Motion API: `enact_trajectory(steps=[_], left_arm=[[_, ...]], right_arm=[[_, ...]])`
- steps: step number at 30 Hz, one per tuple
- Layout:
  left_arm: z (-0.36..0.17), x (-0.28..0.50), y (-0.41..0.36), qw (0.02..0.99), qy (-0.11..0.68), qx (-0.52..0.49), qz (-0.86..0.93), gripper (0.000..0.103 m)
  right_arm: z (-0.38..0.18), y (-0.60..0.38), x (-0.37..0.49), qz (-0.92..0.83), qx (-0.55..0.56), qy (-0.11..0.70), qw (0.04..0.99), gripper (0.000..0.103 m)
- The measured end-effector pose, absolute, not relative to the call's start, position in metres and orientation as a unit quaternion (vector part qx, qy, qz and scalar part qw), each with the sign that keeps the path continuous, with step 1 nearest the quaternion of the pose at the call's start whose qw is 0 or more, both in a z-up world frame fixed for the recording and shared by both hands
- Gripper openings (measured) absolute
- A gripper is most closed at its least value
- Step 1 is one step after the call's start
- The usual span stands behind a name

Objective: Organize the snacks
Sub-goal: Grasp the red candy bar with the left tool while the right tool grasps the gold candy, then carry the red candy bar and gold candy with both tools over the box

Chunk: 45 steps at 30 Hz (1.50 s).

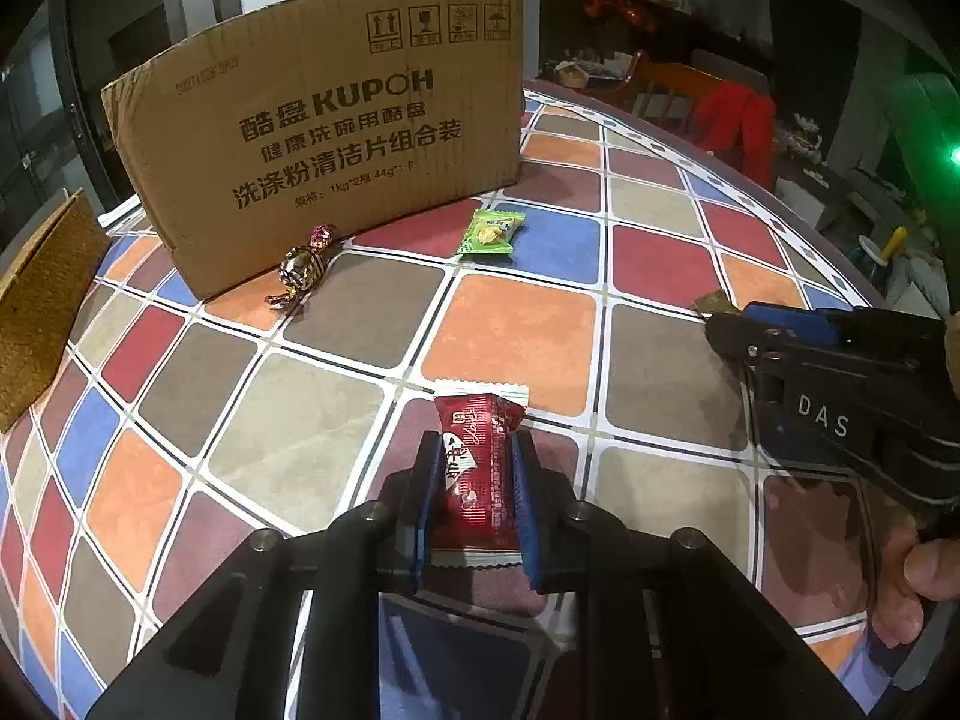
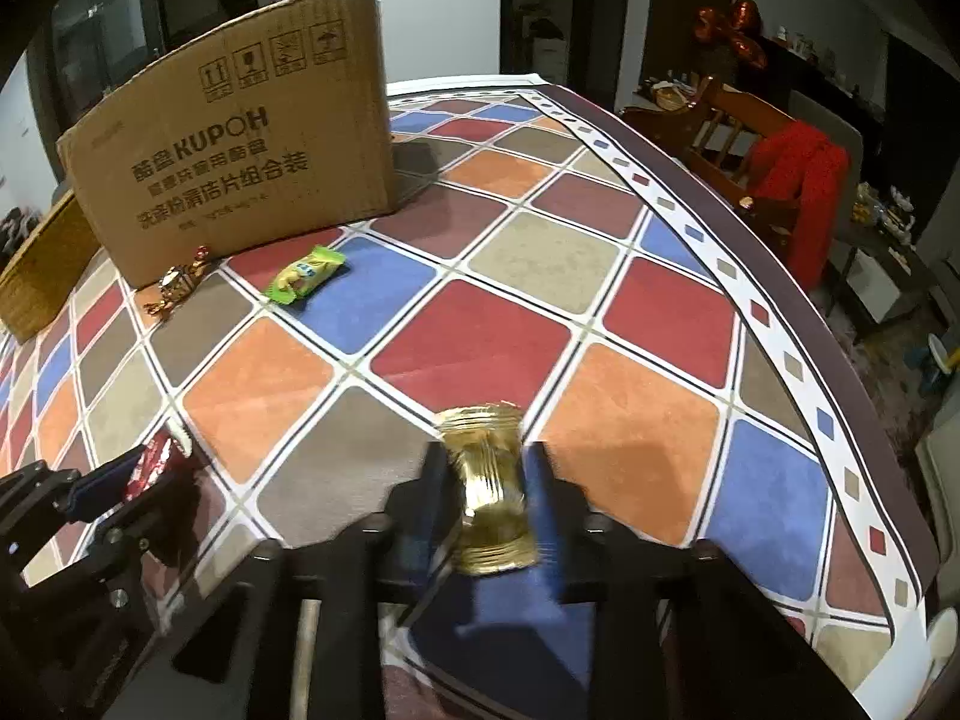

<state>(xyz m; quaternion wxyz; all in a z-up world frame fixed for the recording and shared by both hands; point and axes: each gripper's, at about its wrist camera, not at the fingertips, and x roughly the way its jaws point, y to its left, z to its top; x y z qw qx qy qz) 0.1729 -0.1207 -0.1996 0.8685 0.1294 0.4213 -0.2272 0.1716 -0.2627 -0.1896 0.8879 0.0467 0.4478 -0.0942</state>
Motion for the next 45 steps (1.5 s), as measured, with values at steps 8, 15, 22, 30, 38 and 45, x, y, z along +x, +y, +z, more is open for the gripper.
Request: enact_trajectory(steps=[8,15,22,30,38,45], left_arm=[[-0.196,0.174,-0.121,0.870,0.421,0.132,-0.220,0.022],[-0.183,0.175,-0.118,0.878,0.410,0.128,-0.213,0.022],[-0.175,0.177,-0.112,0.881,0.410,0.121,-0.203,0.022],[-0.159,0.179,-0.107,0.890,0.397,0.113,-0.192,0.022],[-0.139,0.182,-0.102,0.899,0.384,0.099,-0.184,0.022],[-0.122,0.186,-0.094,0.905,0.377,0.089,-0.174,0.022]], right_arm=[[-0.183,-0.264,0.164,-0.097,0.048,0.434,0.895,0.021],[-0.171,-0.261,0.161,-0.092,0.052,0.423,0.900,0.021],[-0.155,-0.255,0.158,-0.085,0.043,0.407,0.908,0.021],[-0.140,-0.250,0.156,-0.078,0.040,0.394,0.915,0.021],[-0.118,-0.245,0.159,-0.074,0.035,0.377,0.923,0.021],[-0.097,-0.238,0.163,-0.070,0.029,0.361,0.929,0.021]])
